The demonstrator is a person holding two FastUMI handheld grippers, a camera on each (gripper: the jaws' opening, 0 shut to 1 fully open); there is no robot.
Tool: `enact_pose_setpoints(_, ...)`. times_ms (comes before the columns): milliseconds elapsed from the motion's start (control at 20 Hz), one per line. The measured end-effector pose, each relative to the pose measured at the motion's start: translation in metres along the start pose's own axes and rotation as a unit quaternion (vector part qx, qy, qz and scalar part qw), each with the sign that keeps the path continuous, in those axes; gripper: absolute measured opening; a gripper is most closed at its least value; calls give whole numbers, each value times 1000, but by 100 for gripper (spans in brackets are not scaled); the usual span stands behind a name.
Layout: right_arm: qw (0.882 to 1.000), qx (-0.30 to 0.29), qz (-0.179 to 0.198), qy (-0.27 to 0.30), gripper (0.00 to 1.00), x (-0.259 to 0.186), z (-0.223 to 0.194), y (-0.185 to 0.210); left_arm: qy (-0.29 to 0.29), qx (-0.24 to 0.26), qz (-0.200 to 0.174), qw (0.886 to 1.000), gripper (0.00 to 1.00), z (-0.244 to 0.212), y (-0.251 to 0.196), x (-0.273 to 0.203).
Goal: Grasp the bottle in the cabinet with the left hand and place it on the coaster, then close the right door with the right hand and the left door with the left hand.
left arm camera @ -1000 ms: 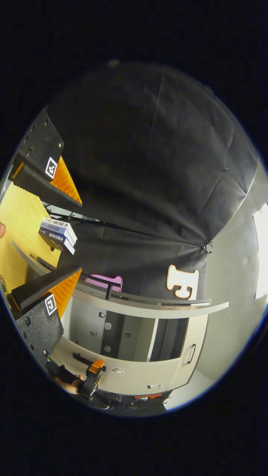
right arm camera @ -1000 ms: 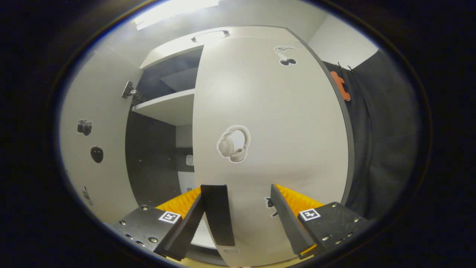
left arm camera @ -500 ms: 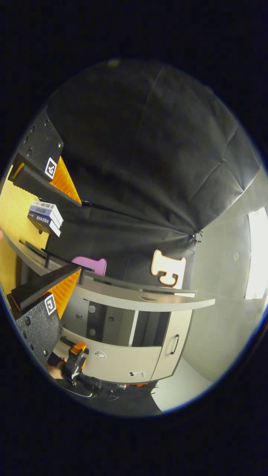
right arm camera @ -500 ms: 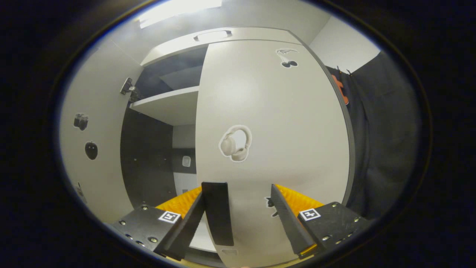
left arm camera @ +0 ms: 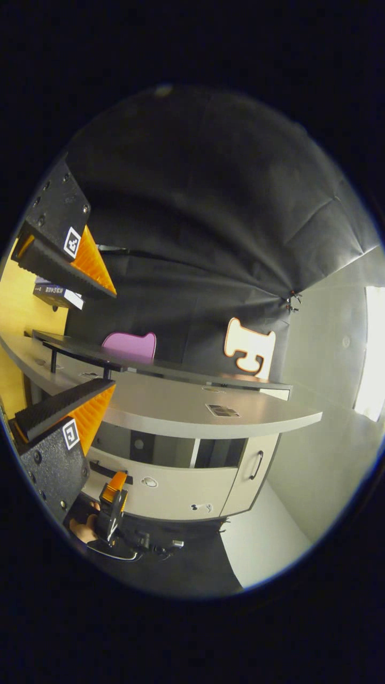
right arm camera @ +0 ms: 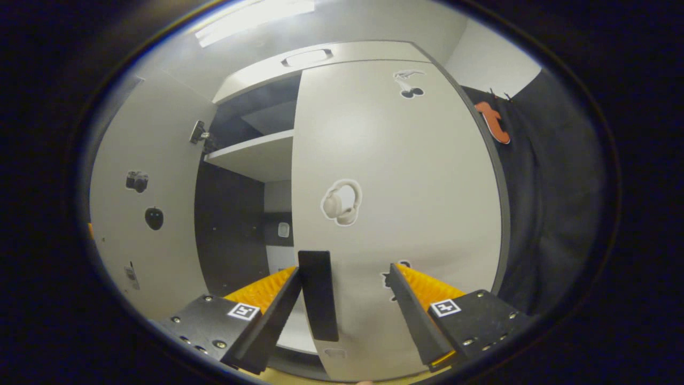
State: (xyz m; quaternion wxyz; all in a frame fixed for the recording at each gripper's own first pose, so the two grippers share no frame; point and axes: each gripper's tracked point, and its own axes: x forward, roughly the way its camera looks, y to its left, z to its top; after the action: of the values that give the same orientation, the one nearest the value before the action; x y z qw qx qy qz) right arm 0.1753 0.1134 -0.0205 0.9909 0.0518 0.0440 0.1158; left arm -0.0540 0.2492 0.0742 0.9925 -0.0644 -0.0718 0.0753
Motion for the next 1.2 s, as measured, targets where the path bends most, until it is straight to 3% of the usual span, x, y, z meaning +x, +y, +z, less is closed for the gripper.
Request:
enact_pose_setpoints(50, 1000, -7, 1, -7, 100, -8, 4, -2, 0, -9, -19, 1000, 94, 0, -2, 1)
enact_pose_setpoints(100, 1000, -15, 1, -12, 100, -14, 7, -4, 4, -19, -41, 999, 88, -2, -9, 4)
enact_pose_setpoints(200, 1000, -24, -1, -16, 100, -26, 9, -7, 11, -35, -69, 997, 91, -4, -19, 5)
enact_pose_setpoints(600, 999, -39, -20, 7, 100, -65, 1, -38, 26, -43, -139, 989, 90, -18, -72, 15)
enact_pose_setpoints(850, 998, -47, -42, 11, 100, -86, 5, -66, 33, -71, -165, 983, 90, -28, -102, 25)
enact_pose_setpoints(900, 998, -47, -46, 12, 100, -89, 6, -70, 34, -72, -164, 983, 85, -29, -107, 27)
enact_pose_setpoints(950, 998, -48, -49, 14, 97, -94, 6, -74, 35, -72, -160, 984, 93, -31, -109, 30)
enact_pose_setpoints(1050, 997, -55, -56, 14, 100, -103, 9, -84, 35, -87, -166, 982, 99, -37, -122, 38)
enact_pose_setpoints(1200, 995, -70, -68, 13, 100, -117, 12, -99, 40, -108, -176, 978, 100, -43, -136, 45)
